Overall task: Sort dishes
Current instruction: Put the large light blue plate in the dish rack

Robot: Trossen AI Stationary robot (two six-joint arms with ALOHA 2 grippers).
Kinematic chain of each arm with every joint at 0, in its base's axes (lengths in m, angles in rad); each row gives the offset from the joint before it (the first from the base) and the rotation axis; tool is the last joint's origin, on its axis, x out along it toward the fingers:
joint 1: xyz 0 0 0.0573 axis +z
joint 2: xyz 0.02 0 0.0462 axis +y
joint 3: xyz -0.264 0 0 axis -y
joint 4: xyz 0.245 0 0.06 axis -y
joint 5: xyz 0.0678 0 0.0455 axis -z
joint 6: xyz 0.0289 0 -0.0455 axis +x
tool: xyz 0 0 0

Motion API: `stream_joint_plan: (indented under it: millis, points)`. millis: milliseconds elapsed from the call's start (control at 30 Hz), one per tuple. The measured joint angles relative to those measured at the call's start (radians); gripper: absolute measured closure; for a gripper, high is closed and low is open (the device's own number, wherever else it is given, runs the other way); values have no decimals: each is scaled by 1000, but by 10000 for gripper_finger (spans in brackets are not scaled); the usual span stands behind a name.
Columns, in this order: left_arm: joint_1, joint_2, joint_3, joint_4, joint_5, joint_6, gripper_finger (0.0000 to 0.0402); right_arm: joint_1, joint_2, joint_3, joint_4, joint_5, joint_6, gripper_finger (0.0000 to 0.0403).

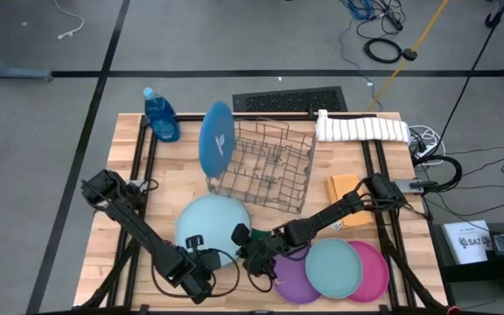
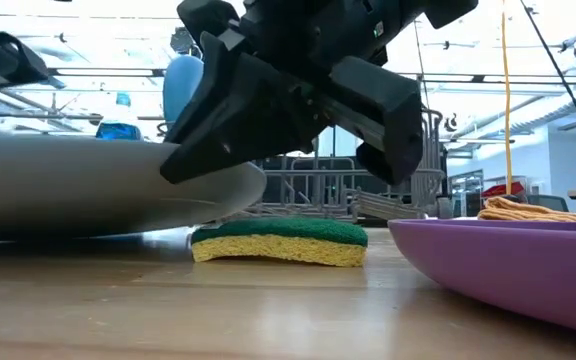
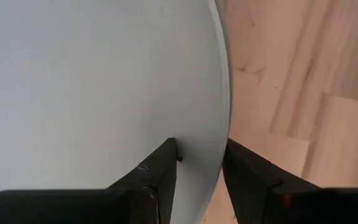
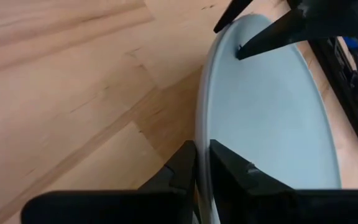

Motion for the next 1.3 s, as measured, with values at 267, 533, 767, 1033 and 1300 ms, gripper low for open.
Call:
stream_joint_plan:
  millis: [267, 533, 767, 1033, 1300]
  points:
    - [1, 11, 1, 3, 28, 5, 387, 0, 0, 0, -6, -5, -1, 369]
    - [3, 14, 24, 15, 80, 2, 400, 3, -3, 3, 7, -4, 2, 369]
    - [-2, 15, 68, 21, 111, -8, 401, 5, -4, 3, 7, -3, 3, 369]
    - [-5, 15, 126, -23, 111, -4, 402, 10, -4, 3, 7, 0, 3, 354]
    - [-6, 14, 223, -148, 109, -3, 401, 28, -25, 2, 56, 44, -5, 314]
